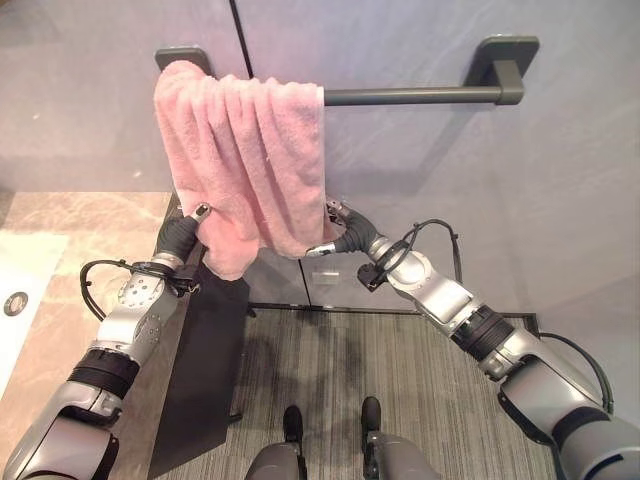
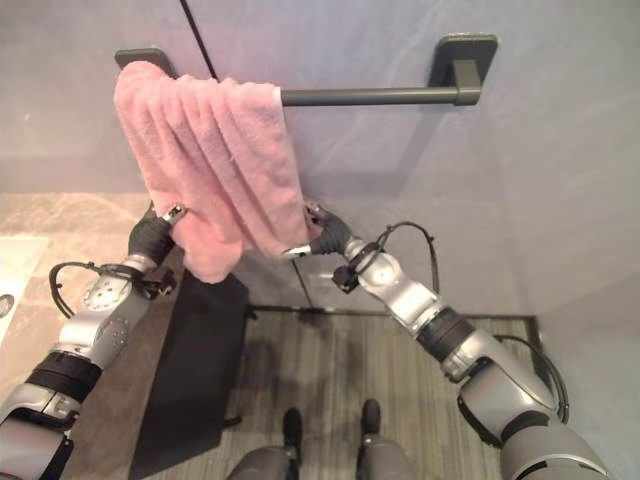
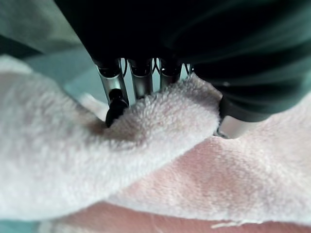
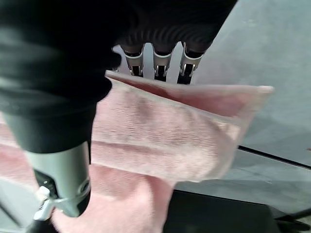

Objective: Put brush and paste in cup on sink, flatten towel.

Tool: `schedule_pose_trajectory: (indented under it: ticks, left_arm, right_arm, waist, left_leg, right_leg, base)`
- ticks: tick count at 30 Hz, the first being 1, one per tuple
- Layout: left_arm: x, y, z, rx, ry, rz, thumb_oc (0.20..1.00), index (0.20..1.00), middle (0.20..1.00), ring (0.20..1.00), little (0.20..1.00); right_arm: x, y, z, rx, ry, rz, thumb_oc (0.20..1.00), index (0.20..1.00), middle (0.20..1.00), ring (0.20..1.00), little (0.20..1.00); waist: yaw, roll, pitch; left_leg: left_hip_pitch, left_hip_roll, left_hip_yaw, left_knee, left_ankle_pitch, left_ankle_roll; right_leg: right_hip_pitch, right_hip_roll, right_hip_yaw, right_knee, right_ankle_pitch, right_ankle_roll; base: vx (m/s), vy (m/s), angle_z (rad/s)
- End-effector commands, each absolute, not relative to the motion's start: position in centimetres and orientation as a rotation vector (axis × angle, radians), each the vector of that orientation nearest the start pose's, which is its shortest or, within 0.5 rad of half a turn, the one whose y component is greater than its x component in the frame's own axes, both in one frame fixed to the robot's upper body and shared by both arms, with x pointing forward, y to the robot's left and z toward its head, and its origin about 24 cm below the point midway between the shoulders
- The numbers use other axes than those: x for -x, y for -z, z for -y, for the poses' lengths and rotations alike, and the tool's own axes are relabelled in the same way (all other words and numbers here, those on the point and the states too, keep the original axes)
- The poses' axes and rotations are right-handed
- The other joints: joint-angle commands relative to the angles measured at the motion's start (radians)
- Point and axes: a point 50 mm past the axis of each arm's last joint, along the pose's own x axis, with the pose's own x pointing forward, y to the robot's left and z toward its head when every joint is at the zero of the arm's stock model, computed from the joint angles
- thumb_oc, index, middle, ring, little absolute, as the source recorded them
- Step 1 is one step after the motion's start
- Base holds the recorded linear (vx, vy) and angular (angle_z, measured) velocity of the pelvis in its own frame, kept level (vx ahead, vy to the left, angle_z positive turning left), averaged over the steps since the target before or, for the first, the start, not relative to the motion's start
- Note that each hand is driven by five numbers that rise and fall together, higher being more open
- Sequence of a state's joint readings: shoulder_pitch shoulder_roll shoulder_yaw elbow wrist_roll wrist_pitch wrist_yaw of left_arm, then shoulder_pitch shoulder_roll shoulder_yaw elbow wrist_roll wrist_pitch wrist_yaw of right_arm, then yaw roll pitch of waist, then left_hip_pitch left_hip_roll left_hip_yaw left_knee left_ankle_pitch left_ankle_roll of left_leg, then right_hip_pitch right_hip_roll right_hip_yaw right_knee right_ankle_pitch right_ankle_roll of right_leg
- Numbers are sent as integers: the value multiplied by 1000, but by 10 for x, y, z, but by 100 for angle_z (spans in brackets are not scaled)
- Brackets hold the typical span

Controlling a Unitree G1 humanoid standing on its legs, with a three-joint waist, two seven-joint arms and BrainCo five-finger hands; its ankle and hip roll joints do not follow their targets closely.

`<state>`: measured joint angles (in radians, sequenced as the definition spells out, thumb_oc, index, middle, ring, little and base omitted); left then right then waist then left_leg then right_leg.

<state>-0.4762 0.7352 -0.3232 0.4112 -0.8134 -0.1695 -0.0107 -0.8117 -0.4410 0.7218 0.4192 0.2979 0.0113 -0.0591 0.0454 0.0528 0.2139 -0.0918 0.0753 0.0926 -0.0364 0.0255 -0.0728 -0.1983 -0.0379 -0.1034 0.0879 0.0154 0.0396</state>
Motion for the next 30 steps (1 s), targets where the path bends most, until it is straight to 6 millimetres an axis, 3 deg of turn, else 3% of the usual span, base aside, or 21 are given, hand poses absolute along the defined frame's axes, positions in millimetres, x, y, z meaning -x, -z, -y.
schedule_pose_trajectory:
  ticks: [1,8,9,10,12,14,19,21,23,24,30]
  left_arm:
    - [-332,-154,-256,-74,90,224,200,200,200,200,200]
    - [-331,-152,-255,-67,96,216,200,200,200,200,200]
    - [-331,-151,-255,-65,97,214,200,200,200,200,200]
    - [-331,-150,-254,-55,97,212,200,200,200,200,200]
    - [-330,-147,-254,-47,96,206,200,200,200,200,200]
    - [-330,-144,-254,-37,92,198,200,200,200,200,200]
    - [-331,-136,-253,-9,88,174,200,200,200,200,200]
    - [-331,-135,-252,-6,89,173,200,200,200,200,200]
    - [-332,-135,-251,-4,92,171,200,200,200,200,200]
    - [-332,-133,-251,0,93,167,200,200,200,200,200]
    - [-332,-125,-247,21,91,152,200,200,200,200,200]
  right_arm:
    - [-364,-165,62,499,-481,288,1000,1000,1000,1000,1000]
    - [-372,-164,67,506,-445,253,1000,1000,1000,1000,1000]
    - [-373,-164,68,507,-440,248,900,900,900,900,900]
    - [-375,-166,68,514,-433,248,749,749,749,749,749]
    - [-376,-165,67,514,-433,244,721,721,721,721,721]
    - [-376,-165,67,511,-430,243,598,598,598,598,598]
    - [-379,-169,63,520,-429,243,633,633,633,633,633]
    - [-380,-170,63,519,-425,246,561,561,561,561,561]
    - [-380,-174,61,511,-425,257,354,354,354,354,354]
    - [-380,-175,60,505,-429,260,200,200,200,200,200]
    - [-374,-173,64,443,-435,275,200,200,200,200,200]
  waist:
    - [15,-100,-19]
    - [24,-95,-20]
    - [25,-93,-22]
    - [27,-91,-23]
    - [28,-90,-24]
    - [28,-88,-25]
    - [32,-80,-35]
    - [32,-79,-37]
    - [32,-76,-39]
    - [31,-76,-40]
    - [21,-69,-44]
  left_leg:
    - [45,-93,19,28,-50,36]
    - [32,-97,9,30,-47,38]
    - [30,-97,9,31,-48,38]
    - [28,-99,7,35,-50,39]
    - [28,-101,8,41,-54,40]
    - [29,-102,10,42,-57,41]
    - [33,-104,12,44,-62,43]
    - [33,-105,12,44,-62,43]
    - [31,-105,14,43,-61,42]
    - [31,-104,14,42,-60,42]
    - [45,-102,18,38,-61,39]
  right_leg:
    - [-4,-95,104,-132,131,109]
    - [-11,-102,98,-129,130,109]
    - [-12,-103,98,-129,130,109]
    - [-12,-105,98,-129,129,110]
    - [-11,-106,100,-129,129,109]
    - [-10,-106,101,-129,128,109]
    - [-7,-107,104,-131,125,109]
    - [-7,-107,106,-131,125,109]
    - [-9,-106,107,-132,125,109]
    - [-10,-106,108,-132,124,109]
    - [3,-108,108,-131,118,110]
  base:
    - [-1,9,7]
    - [1,4,2]
    - [0,0,0]
    - [0,0,0]
    - [15,11,0]
    - [16,9,0]
    - [6,4,0]
    - [0,0,0]
    - [0,0,0]
    - [0,0,0]
    - [0,0,0]
